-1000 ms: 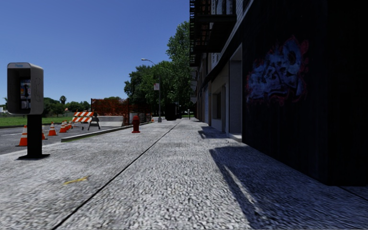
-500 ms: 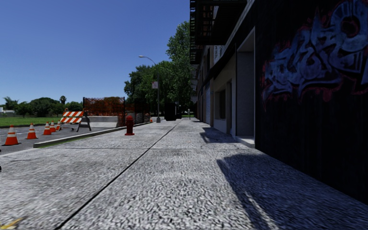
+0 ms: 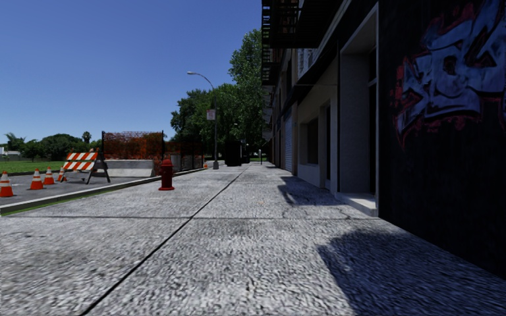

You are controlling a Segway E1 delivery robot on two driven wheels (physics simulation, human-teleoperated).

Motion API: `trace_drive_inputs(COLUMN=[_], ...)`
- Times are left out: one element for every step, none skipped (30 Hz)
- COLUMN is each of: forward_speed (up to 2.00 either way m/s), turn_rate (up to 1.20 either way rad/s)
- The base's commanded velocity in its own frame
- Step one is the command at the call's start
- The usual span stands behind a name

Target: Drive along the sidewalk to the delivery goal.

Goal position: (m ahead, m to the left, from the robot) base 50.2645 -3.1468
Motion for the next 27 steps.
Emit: trace_drive_inputs(forward_speed=[1.93,1.93,1.93,1.93,1.93,1.93,1.93,1.93,1.93,1.93,1.93,1.93,1.93,1.93,1.93,1.93,1.93,1.93,1.93,1.93,1.93,1.93,1.93,1.93,1.93,1.93,1.94], turn_rate=[0.0,0.0,0.0,0.0,0.0,0.0,0.0,0.0,0.0,0.0,0.0,0.0,0.0,0.0,0.0,0.0,0.0,0.0,0.0,0.0,0.0,0.0,0.0,0.0,0.0,0.0,0.0])
